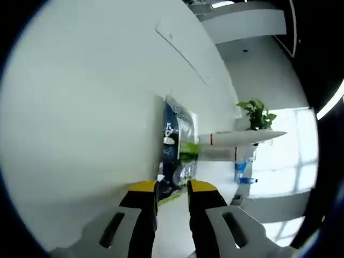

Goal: Arrange the skincare products in the storage area until every visible bottle or jar stands upright without overlapping.

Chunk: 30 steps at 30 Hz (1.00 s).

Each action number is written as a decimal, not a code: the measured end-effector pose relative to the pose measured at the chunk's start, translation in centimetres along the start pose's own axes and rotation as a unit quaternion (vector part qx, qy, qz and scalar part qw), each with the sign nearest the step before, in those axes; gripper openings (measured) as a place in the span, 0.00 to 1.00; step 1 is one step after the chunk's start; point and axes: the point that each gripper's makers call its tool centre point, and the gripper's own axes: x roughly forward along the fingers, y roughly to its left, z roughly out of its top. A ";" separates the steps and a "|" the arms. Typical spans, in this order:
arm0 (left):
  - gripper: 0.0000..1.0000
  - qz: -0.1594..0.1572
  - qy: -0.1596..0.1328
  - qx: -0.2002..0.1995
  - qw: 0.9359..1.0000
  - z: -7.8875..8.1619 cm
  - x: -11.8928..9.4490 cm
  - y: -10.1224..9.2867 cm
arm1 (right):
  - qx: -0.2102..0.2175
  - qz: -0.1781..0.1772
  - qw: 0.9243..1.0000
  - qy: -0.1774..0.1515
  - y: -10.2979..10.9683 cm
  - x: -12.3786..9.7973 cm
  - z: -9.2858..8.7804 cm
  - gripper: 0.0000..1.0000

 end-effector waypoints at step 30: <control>0.36 0.189 -0.068 0.474 0.857 -18.1 -21.7 10.0 | -0.004 0.076 0.997 0.024 3.2 1.6 -0.6 0.54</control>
